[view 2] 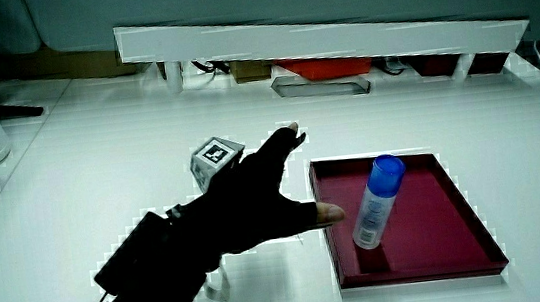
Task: Place glue into plate
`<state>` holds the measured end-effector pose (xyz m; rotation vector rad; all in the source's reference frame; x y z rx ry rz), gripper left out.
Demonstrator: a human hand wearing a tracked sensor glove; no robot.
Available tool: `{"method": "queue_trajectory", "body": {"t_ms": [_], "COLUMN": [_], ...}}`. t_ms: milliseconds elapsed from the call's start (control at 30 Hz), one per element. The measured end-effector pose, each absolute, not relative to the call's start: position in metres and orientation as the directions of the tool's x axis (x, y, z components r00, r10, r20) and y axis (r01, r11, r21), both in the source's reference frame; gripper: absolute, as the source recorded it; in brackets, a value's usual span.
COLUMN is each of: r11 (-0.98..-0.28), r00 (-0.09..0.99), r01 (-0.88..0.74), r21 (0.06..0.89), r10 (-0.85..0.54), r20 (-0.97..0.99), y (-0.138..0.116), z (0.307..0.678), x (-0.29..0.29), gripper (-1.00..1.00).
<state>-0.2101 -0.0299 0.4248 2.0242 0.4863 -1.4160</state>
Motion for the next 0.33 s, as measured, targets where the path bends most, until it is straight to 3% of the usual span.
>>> {"method": "queue_trajectory", "body": {"t_ms": [167,333], "r11": [-0.752,-0.757], "r00": [0.366,0.362], "r01": [0.628,0.62], "r21": [0.203,0.207], "r10": [0.055,0.042], "r20": [-0.929,-0.931], "y": [-0.029,-0.026], "z": [0.421,0.424], "x": [-0.228,-0.235], "gripper": [-1.0,-1.0]}}
